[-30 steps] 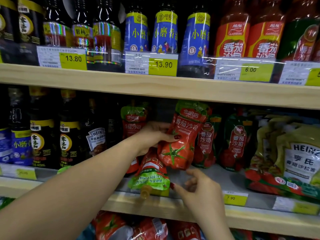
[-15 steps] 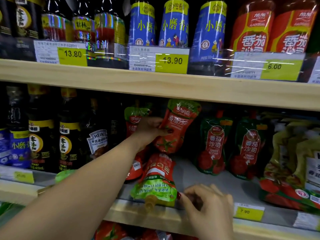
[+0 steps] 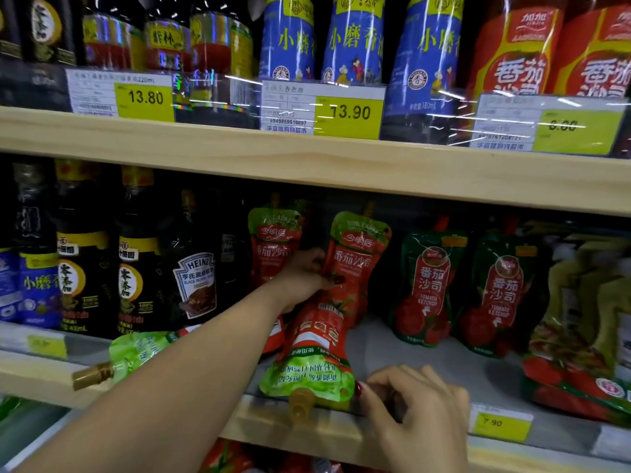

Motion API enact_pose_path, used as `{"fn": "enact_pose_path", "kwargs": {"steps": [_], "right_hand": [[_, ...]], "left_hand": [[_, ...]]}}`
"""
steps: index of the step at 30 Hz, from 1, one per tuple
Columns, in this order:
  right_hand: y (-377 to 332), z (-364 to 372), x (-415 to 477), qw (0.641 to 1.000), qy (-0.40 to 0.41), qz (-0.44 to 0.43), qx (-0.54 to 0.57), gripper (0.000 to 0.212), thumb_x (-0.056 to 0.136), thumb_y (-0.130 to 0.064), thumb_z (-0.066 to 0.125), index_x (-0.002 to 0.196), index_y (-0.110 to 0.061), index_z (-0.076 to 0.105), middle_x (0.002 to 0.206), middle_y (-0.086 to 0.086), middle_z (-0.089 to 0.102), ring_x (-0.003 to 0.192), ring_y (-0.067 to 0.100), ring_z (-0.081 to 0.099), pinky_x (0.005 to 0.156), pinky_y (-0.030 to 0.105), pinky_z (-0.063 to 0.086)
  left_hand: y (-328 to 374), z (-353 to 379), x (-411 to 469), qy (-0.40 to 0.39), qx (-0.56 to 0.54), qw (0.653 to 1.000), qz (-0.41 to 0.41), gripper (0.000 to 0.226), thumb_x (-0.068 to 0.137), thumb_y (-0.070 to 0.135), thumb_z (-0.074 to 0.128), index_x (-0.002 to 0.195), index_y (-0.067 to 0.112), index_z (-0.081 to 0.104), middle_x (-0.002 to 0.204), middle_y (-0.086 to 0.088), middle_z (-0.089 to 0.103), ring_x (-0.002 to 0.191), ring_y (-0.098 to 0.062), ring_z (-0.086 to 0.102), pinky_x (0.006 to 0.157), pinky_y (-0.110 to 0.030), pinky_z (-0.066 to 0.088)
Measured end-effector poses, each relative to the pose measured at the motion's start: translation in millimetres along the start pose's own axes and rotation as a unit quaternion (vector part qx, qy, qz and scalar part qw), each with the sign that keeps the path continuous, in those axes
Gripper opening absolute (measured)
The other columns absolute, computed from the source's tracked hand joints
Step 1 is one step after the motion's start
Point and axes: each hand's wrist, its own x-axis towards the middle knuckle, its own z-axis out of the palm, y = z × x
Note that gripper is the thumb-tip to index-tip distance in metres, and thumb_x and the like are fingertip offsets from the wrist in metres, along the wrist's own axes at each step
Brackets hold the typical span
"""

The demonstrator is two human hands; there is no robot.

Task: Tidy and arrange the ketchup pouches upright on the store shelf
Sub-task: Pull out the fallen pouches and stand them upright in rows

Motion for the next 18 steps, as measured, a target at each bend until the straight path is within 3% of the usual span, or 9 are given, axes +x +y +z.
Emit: {"fn": "enact_pose_path", "kwargs": {"steps": [6,9,12,18], "right_hand": [[0.3,-0.3,-0.9,1.0,-0.001,-0.005,-0.001,0.011,0.056,-0.042,0.067,0.054,-0.036,0.057,0.052,-0.022,0.051,0.063,0.001,0.043,0.06,0.025,0.02],[0.2,-0.8,-1.5,1.0,0.003,-0.008,0.001,0.01,0.056,-0.039,0.067,0.055,-0.036,0.058,0.052,-0.021,0.052,0.061,0.003,0.048,0.061,0.027,0.021],[-1.3,-1.8,-1.8,1.0,0.004,-0.007,0.006,0.009,0.057,-0.038,0.067,0.056,-0.037,0.059,0.053,-0.018,0.054,0.06,0.009,0.054,0.061,0.028,0.022],[-3.7,-3.5,-2.7,1.0,-0.007,-0.009,0.005,0.009,0.061,-0.041,0.065,0.057,-0.035,0.059,0.056,-0.02,0.056,0.062,0.007,0.05,0.061,0.029,0.018]], "left_hand": [[1.3,-3.3,-6.0,-0.012,0.011,1.0,-0.014,0.051,0.078,0.009,0.071,0.122,0.026,0.052,0.094,0.009,0.06,0.088,-0.009,0.057,0.067,-0.021,0.045],[5.5,-3.6,-10.6,-0.006,0.043,0.999,0.004,0.057,0.076,0.012,0.073,0.126,0.026,0.049,0.104,0.007,0.058,0.095,-0.011,0.055,0.073,-0.022,0.045],[7.1,-0.8,-11.4,0.041,0.023,0.998,0.052,0.055,0.072,0.013,0.077,0.121,0.023,0.053,0.106,0.005,0.059,0.099,-0.011,0.055,0.081,-0.027,0.045],[8.8,5.9,-9.5,0.09,-0.078,0.992,0.05,0.034,0.073,0.005,0.073,0.095,0.029,0.061,0.088,0.012,0.064,0.083,-0.004,0.06,0.064,-0.017,0.048]]}}
